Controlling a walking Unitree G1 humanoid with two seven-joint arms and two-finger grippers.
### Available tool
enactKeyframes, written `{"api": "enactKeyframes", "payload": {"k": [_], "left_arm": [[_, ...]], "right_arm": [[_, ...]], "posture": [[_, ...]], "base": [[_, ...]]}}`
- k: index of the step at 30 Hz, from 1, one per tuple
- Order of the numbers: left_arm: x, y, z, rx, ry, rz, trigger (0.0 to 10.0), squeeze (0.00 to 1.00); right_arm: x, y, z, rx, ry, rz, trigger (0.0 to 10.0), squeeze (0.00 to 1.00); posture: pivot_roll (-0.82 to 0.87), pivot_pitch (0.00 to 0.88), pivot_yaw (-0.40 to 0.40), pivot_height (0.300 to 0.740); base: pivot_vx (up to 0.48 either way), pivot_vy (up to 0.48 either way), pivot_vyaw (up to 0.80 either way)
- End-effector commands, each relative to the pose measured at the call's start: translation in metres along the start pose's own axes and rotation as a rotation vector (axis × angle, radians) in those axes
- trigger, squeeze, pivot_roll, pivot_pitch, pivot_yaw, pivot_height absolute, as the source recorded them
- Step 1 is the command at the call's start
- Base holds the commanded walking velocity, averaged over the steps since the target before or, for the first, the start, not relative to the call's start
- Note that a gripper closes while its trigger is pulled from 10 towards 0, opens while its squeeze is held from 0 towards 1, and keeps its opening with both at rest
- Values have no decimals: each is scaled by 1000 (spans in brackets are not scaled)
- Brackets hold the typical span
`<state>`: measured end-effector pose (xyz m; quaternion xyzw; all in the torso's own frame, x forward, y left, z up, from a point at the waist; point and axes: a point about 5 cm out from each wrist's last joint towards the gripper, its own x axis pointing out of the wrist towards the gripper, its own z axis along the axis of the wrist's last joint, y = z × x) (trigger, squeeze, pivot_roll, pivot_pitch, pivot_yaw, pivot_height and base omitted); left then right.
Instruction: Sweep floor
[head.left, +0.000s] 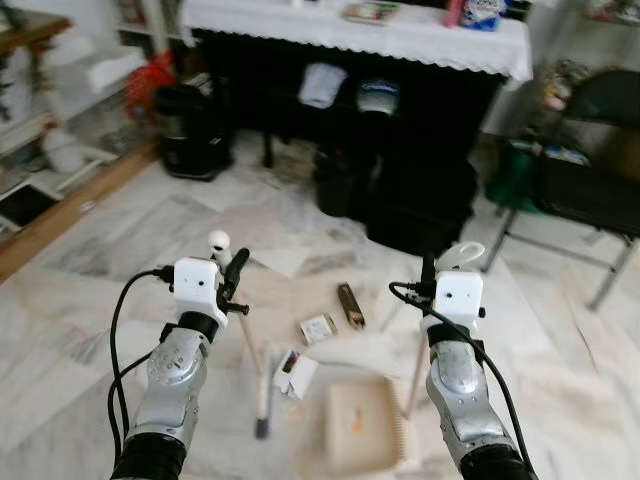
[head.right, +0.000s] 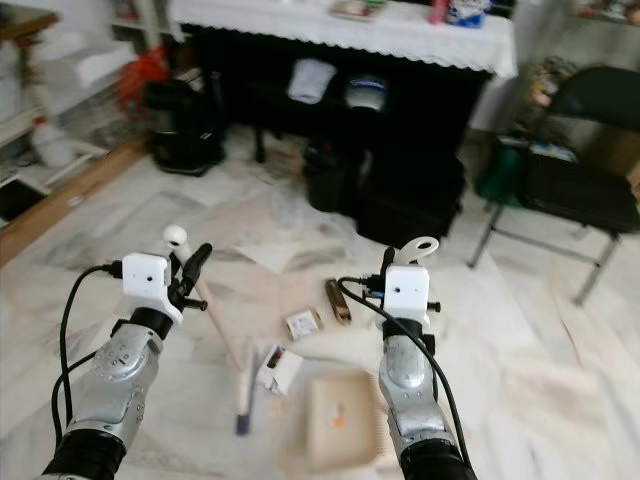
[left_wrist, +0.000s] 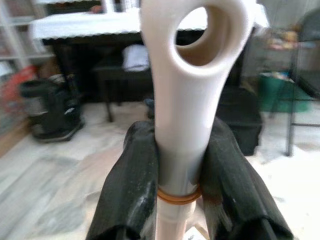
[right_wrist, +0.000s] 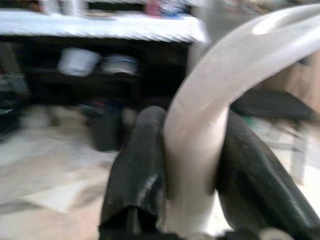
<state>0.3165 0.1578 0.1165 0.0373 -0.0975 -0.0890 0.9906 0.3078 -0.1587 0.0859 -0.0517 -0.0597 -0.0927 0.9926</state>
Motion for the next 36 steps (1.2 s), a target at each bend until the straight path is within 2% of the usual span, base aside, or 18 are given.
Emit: {"api": "enactKeyframes", "payload": {"k": [1, 7, 12, 31, 36], "left_arm": [[1, 2, 7, 8, -35, -1, 10000, 0], [1, 2, 7, 8, -38, 1, 10000, 0], [1, 3, 7, 10, -39, 1, 10000, 0], [1, 3, 8, 29, -37, 6, 10000, 0], [0, 5, 7, 33, -34, 13, 10000, 0]], "right_arm": [[4, 3, 8, -12, -34, 15, 10000, 0], [4, 4, 8, -13, -36, 15, 10000, 0], [4, 4, 9, -11, -44, 14, 10000, 0], [3, 5, 9, -14, -50, 16, 10000, 0], [4, 4, 9, -16, -50, 14, 10000, 0]], "posture": [[108, 34, 16, 740], [109, 35, 16, 740], [110, 35, 17, 740], [110, 36, 16, 740], [107, 39, 17, 740]], "base": [[0, 334, -613], [0, 331, -710], [0, 316, -168], [0, 0, 0], [304, 0, 0]]}}
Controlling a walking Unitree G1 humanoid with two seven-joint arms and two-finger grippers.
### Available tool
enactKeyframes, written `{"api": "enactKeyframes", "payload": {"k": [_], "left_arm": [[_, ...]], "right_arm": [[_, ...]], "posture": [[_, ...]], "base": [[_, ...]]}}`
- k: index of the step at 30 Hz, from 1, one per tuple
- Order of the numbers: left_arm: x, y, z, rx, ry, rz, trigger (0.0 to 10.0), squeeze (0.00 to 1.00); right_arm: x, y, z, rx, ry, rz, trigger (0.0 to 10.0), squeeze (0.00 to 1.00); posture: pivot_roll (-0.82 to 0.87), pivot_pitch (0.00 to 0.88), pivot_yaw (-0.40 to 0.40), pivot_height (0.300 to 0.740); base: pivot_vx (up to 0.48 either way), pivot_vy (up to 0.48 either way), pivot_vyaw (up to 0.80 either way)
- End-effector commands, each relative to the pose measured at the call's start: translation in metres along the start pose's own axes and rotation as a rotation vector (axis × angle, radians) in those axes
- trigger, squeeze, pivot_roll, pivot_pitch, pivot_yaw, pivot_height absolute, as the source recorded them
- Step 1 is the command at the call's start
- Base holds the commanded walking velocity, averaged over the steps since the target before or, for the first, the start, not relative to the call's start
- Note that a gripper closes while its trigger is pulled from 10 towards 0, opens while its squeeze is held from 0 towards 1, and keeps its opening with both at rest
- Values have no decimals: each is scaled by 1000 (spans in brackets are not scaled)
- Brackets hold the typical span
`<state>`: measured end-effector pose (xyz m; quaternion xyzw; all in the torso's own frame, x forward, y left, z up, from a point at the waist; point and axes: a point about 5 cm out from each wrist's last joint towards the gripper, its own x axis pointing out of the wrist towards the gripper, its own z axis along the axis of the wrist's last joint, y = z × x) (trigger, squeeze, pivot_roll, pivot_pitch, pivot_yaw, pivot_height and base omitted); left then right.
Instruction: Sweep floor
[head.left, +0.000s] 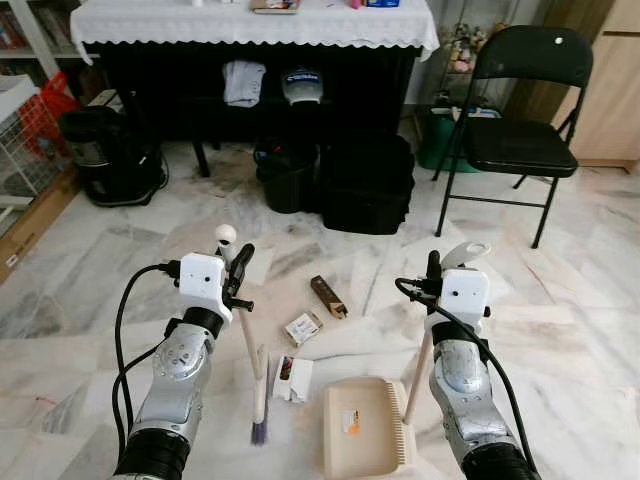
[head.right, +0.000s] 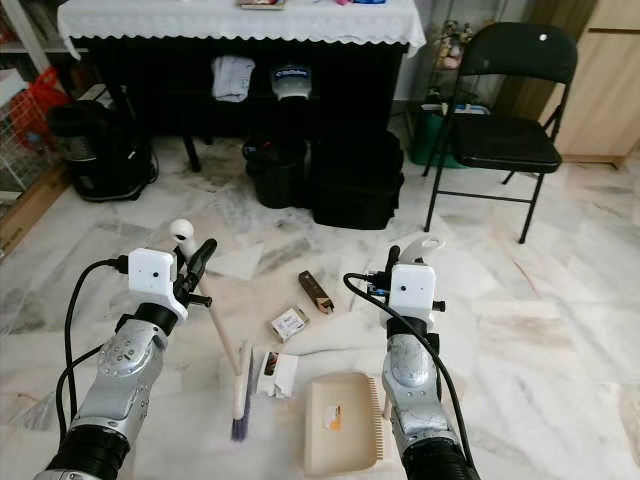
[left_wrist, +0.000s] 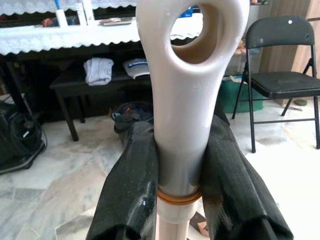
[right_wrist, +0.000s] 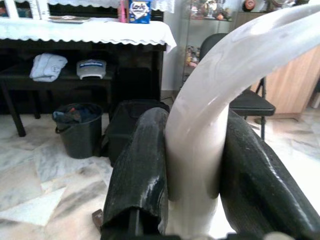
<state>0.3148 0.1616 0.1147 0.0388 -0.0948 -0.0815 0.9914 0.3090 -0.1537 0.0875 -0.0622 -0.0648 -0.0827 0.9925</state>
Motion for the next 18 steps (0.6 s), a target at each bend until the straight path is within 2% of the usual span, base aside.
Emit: {"api": "enactKeyframes", "payload": {"k": [1, 18], "left_arm": [[3, 2, 9, 31, -41, -1, 10000, 0], [3, 5, 9, 37, -42, 16, 10000, 0]], "right_arm": [[3, -2, 7, 2, -37, -8, 10000, 0], [2, -3, 6, -1, -35, -12, 10000, 0]], "posture": [[107, 40, 17, 740], [105, 50, 18, 740]], "base": [[334, 0, 0], [345, 0, 0]]}}
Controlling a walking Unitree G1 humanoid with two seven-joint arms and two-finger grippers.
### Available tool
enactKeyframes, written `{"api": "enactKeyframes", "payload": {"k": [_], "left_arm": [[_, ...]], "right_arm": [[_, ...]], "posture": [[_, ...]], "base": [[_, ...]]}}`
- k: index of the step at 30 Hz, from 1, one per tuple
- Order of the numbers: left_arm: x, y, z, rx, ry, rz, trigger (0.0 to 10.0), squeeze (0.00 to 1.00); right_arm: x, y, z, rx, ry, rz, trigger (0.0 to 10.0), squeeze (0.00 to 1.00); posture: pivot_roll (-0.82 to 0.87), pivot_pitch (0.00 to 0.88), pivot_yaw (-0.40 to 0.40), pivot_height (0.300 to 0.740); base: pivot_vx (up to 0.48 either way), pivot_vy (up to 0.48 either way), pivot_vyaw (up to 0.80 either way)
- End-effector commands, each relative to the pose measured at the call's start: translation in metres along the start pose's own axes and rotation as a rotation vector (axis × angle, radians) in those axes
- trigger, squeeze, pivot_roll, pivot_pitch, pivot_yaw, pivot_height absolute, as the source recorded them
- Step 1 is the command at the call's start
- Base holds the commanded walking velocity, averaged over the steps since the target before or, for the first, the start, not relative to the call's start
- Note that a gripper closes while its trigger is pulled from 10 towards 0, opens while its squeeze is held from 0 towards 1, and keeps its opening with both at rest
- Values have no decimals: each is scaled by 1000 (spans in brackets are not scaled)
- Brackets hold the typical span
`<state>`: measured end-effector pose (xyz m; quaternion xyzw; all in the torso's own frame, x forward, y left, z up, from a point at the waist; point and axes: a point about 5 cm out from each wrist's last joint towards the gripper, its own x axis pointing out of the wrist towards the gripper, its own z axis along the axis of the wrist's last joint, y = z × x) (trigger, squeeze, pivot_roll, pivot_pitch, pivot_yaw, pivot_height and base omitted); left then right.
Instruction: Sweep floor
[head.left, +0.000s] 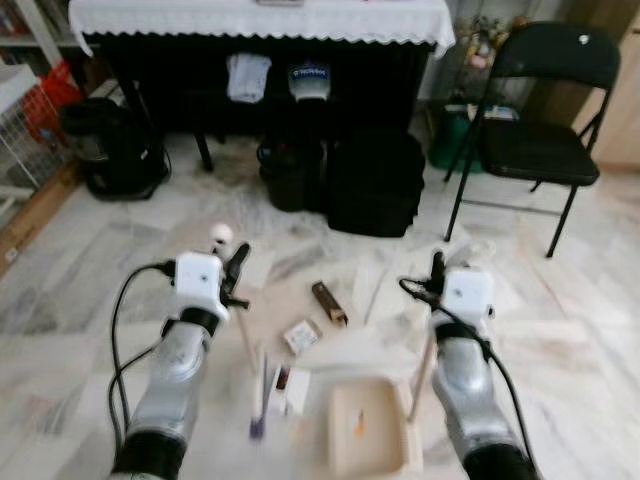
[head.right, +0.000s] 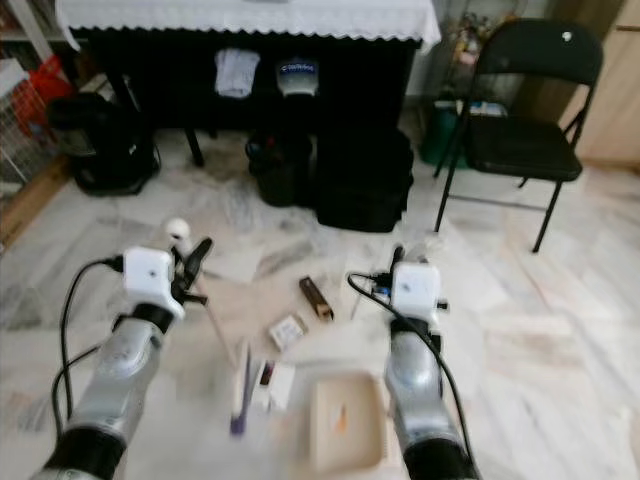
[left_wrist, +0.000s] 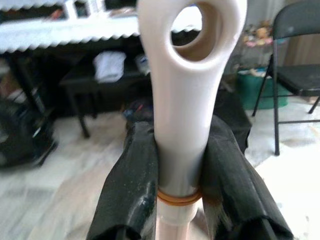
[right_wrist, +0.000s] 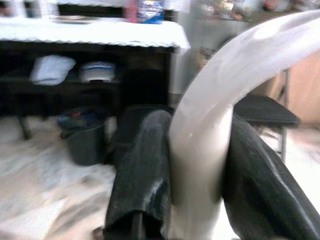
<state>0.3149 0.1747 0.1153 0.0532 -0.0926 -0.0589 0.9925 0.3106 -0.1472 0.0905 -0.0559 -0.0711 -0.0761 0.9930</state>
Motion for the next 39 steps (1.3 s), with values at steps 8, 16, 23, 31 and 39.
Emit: {"api": "enactKeyframes", "payload": {"k": [8, 16, 23, 31, 39], "left_arm": [[4, -5, 10, 9, -55, -14, 10000, 0], [1, 0, 7, 25, -52, 18, 10000, 0], [-4, 3, -4, 31, -17, 41, 10000, 0], [-10, 6, -15, 34, 23, 66, 10000, 0], [-13, 8, -22, 35, 40, 79, 10000, 0]], "right_arm": [[1, -9, 2, -16, -22, -21, 10000, 0], [-3, -11, -3, -24, -10, -26, 10000, 0], [-8, -14, -14, -40, 26, -30, 10000, 0], [-9, -16, -21, -51, 47, -33, 10000, 0], [-13, -18, -32, -76, 77, -30, 10000, 0]], "posture": [[105, 44, 16, 740], [102, 36, 17, 740], [104, 30, 19, 740], [101, 23, 19, 740], [105, 29, 22, 740]], "base": [[0, 0, 0], [0, 0, 0], [0, 0, 0], [0, 0, 0], [0, 0, 0]]}}
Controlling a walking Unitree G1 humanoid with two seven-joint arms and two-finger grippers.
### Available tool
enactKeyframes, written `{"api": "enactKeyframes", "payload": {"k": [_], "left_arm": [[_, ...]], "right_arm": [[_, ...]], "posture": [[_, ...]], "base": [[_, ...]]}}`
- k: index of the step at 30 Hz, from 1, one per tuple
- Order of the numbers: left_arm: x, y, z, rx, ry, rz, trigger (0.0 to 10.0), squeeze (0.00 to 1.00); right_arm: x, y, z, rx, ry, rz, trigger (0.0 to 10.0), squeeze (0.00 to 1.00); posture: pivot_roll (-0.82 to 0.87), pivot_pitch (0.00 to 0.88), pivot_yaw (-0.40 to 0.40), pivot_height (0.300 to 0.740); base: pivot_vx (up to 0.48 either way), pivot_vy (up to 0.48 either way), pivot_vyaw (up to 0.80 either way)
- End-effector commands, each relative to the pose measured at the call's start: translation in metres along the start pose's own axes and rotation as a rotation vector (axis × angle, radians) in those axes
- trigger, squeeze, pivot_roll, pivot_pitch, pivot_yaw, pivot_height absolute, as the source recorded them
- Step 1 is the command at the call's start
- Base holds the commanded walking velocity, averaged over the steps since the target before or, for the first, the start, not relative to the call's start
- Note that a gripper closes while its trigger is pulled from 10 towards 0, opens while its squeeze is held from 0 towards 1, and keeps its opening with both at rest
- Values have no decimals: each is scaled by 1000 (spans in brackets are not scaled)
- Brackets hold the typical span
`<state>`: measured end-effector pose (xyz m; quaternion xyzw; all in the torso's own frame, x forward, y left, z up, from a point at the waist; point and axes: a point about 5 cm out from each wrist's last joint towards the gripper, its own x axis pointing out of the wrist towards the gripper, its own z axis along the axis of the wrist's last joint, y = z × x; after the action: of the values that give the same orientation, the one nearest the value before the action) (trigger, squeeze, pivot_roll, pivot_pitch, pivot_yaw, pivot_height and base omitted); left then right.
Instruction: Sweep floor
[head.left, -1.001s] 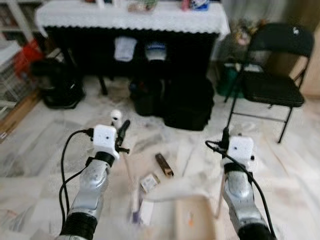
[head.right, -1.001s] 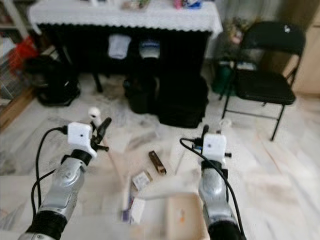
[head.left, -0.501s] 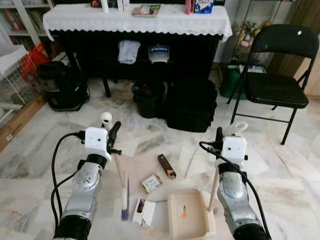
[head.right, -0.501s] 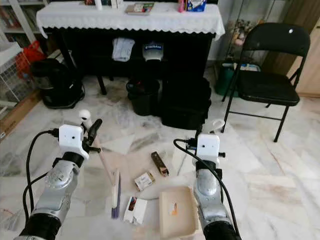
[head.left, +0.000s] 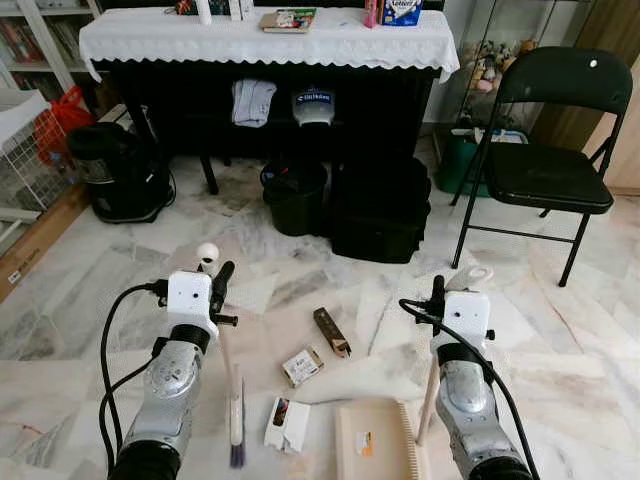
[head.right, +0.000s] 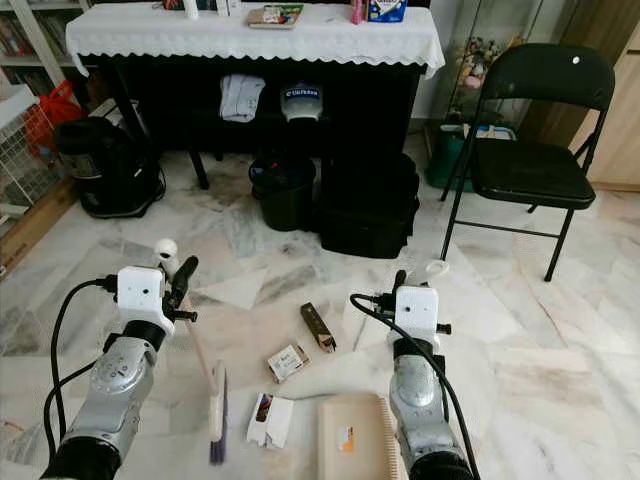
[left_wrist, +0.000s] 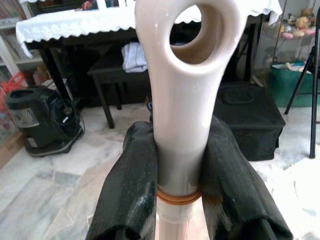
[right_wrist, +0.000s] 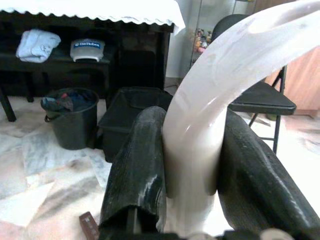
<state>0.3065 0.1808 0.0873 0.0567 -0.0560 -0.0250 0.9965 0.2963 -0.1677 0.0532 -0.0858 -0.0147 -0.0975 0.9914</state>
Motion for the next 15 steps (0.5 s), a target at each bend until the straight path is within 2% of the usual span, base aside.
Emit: {"api": "enactKeyframes", "payload": {"k": [1, 15], "left_arm": [[1, 7, 4, 23, -35, 19, 10000, 0], [-1, 10, -2, 12, -19, 38, 10000, 0]], "right_arm": [[3, 2, 5, -8, -31, 7, 10000, 0], [8, 5, -1, -32, -10, 22, 10000, 0]], "posture": [[106, 30, 23, 740], [115, 25, 15, 740]], "base": [[0, 0, 0], [0, 0, 0]]}}
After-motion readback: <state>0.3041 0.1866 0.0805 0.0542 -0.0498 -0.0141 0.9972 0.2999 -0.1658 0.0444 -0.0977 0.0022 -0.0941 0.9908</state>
